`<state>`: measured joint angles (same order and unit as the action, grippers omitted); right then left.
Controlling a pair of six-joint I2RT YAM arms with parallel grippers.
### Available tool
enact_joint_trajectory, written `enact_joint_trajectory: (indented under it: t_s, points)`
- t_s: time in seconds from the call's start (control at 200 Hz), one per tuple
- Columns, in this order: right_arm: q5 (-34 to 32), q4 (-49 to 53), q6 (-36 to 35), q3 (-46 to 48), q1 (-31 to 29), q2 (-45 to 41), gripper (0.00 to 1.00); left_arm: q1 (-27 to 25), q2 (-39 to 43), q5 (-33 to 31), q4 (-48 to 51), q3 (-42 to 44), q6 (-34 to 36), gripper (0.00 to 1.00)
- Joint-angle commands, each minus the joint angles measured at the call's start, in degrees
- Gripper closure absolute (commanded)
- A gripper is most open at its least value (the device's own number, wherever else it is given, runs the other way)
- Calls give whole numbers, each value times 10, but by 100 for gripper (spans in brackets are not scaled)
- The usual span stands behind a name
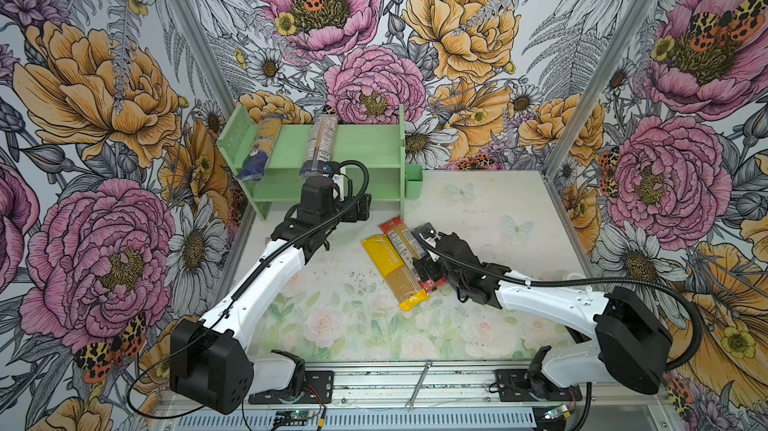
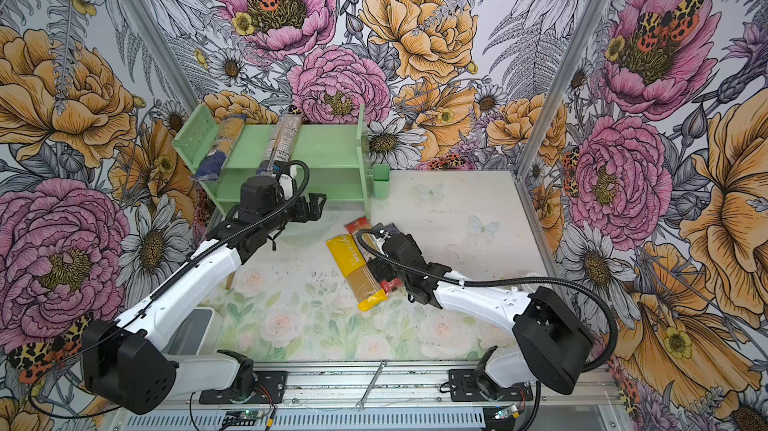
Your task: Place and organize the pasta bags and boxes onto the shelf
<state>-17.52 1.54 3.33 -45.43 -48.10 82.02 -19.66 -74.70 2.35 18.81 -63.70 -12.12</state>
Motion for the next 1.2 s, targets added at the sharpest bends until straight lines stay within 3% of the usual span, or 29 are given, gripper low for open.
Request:
enact_joint_trajectory:
  t_s: [0.0, 0.19, 0.55, 0.896, 1.061, 1.196]
  points:
    - [-94, 6, -22, -25, -34, 45, 1, -5, 16, 18, 1, 22, -25, 1]
    - [-199, 34, -69, -42, -86, 111, 0, -7, 35, 17, 1, 62, -40, 1]
    - [-241, 38, -51, -2, -102, 91, 0, -3, 65, 12, 11, 131, -55, 1]
    - [-218, 56, -34, -15, -103, 104, 0, 29, 94, 33, 11, 181, -63, 1]
    - [-210, 58, -16, -35, -112, 138, 0, 51, 107, 54, 10, 202, -60, 1]
    - [-194, 57, 0, -64, -127, 179, 0, 51, 113, 34, 27, 202, -45, 1]
